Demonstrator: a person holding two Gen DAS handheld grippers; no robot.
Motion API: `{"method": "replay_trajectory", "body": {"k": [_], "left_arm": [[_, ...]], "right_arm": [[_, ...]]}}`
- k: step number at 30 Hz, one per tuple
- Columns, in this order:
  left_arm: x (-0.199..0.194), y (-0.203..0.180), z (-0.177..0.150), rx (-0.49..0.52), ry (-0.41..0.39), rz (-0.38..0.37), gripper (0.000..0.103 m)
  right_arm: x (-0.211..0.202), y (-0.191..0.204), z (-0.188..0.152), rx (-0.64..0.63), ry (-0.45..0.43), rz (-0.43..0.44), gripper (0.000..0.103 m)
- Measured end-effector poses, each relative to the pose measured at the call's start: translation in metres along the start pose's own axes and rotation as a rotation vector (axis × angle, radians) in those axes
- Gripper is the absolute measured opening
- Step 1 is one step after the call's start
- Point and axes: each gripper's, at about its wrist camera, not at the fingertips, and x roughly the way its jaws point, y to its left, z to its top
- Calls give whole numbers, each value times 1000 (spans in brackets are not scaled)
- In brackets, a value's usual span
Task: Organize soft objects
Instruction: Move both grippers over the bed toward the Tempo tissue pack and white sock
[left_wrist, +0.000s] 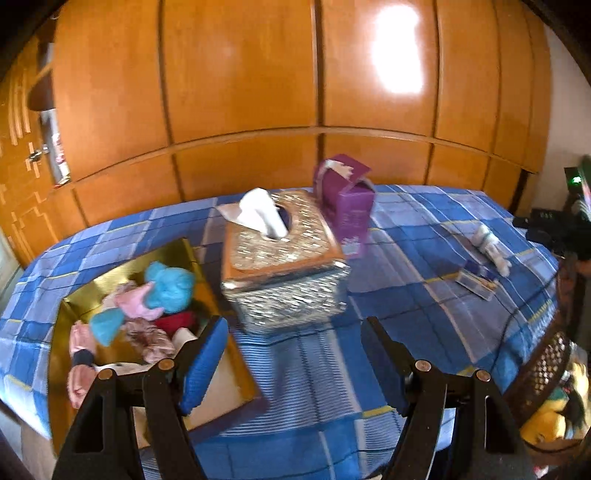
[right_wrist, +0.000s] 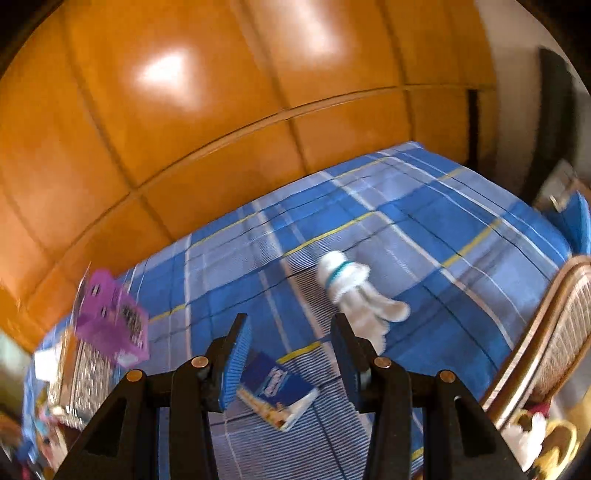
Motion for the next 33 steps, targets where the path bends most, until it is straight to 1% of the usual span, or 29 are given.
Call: {"method": "replay_trajectory", "body": {"k": [1,4,6,9,13,15,17,21,26,29,33], "left_arm": [[2,-3,-1,7,5,-9,75],[6,-12,-3,27,21,-31,75],[9,-15,-5,36,38,-47,75],[16,-20,-5,47,63,-67,75],[28,-34,4,71,100,-123,75],[35,-46,10,91,120,-171,75],[48,-62,17,100,160,-236,75],[83,-93,31,80,278,-364,74],[120,-140,46,75,362,-445,73],[140,-166,51,68,417,-484,70],[166,-197,57,32,489,-534,68]], "right_arm": [[1,-8,0,42,6,6,53],[6,-23,1,130,33,20,54],[7,-27,2,147,27,19,54],[9,-28,1,155,44,24,54],[11,-24,-1,137,50,25,54],[9,-24,-1,138,43,31,54],[7,-26,-1,142,28,46,54],[4,-27,-1,148,15,67,54],[-1,-33,-2,179,-12,108,54],[-2,-39,-2,215,-22,123,54],[-5,-42,-2,230,-44,133,54]]}}
